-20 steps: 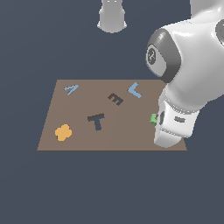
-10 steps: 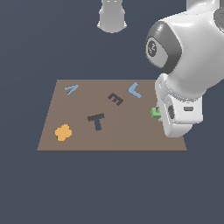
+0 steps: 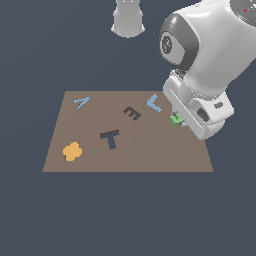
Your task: Insert a designated object into the corresponding slot on a board.
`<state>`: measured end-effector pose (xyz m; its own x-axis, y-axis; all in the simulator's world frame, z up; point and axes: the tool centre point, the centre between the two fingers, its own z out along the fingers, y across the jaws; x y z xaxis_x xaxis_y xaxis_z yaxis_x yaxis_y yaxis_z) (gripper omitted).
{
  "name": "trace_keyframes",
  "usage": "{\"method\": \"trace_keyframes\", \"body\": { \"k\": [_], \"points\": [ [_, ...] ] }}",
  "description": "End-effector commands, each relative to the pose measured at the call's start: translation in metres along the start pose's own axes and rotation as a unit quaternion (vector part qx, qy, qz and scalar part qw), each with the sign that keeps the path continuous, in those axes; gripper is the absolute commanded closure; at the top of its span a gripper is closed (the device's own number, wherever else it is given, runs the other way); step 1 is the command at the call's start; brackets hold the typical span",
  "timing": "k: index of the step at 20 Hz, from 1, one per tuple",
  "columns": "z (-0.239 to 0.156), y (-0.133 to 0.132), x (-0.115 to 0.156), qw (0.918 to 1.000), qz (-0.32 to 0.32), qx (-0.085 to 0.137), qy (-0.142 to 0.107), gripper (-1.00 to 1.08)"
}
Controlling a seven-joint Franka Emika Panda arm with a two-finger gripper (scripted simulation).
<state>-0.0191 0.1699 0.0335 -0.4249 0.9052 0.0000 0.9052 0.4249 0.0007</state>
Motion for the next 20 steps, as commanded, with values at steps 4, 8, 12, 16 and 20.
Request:
{"method": "trace_keyframes", "body": {
  "k": [4,8,12,16,20],
  "points": [
    [-0.001,-0.022,0.000,0.9931,-0.117,0.000,0.000,1.08],
    [-0.002,-0.037,-0.004,0.9804,-0.197,0.000,0.000,1.08],
    [-0.002,-0.050,-0.009,0.9621,-0.273,0.000,0.000,1.08],
    [-0.003,-0.063,-0.016,0.9389,-0.344,0.000,0.000,1.08],
    [-0.003,-0.073,-0.025,0.9114,-0.412,0.000,0.000,1.08]
  ]
}}
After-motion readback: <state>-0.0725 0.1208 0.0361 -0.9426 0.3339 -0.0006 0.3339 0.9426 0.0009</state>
